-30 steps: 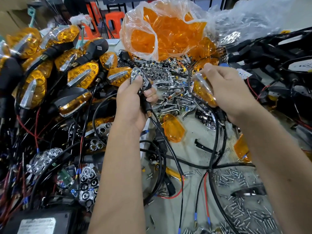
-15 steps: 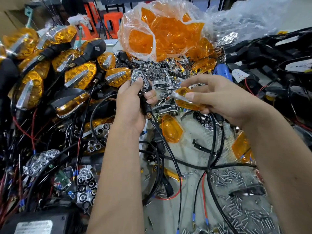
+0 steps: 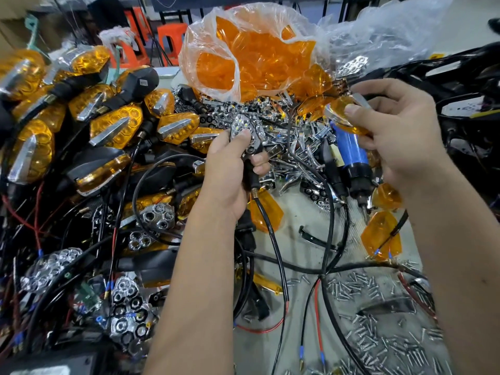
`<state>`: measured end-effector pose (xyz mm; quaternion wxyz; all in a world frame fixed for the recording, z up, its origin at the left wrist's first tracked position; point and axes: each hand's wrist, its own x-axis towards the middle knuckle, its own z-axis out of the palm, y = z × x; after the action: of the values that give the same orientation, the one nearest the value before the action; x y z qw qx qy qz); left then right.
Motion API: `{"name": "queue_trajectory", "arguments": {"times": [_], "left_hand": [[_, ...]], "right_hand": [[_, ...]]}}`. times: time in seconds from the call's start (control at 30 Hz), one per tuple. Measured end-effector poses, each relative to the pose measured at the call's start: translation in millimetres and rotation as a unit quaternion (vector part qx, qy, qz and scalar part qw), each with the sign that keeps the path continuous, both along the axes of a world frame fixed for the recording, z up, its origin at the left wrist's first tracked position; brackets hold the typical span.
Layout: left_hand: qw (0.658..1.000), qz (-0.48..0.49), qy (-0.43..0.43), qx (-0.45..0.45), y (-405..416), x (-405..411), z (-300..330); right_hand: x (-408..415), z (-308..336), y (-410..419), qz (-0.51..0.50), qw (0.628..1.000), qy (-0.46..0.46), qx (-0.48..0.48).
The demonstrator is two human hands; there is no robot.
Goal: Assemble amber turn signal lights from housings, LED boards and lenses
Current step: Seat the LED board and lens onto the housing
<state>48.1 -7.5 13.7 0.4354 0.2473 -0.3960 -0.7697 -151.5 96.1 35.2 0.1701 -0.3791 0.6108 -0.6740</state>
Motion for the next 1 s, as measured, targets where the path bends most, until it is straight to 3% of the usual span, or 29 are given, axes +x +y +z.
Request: {"name": "queue_trajectory", "arguments": {"times": [0.23,0.37,0.53,0.67,0.87,1.0], "left_hand": [[0.998,-0.05,-0.045,-0.017,20.5,-22.4,1.2],[0.996,-0.064,-0.058,-0.018,26.1,-27.1,1.1],[0.998,-0.042,-0.031,-0.028,13.5,-12.8,2.7],[1.0,-0.02,-0.014,-0.017,1.6,2.3,2.2],[1.0,0.004,-0.01,-0.006,-6.0,14.4,2.9],[1.0,0.003,0.019,0.008,-13.7,24.9,4.3]], "right_hand": [[-5.5,-1.7,6.9,-0.033,0.996,0.057,0.061],[-1.2,2.3,8.1,0.095,0.993,0.038,0.066],[8.9,4.6,6.2,0.278,0.957,0.037,0.067],[20.7,0.7,-0.2,0.329,0.941,0.027,0.079],[25.8,-9.4,-4.5,0.307,0.939,0.044,0.148],[23.5,-6.8,-6.4,0.212,0.973,0.018,0.093]]}}
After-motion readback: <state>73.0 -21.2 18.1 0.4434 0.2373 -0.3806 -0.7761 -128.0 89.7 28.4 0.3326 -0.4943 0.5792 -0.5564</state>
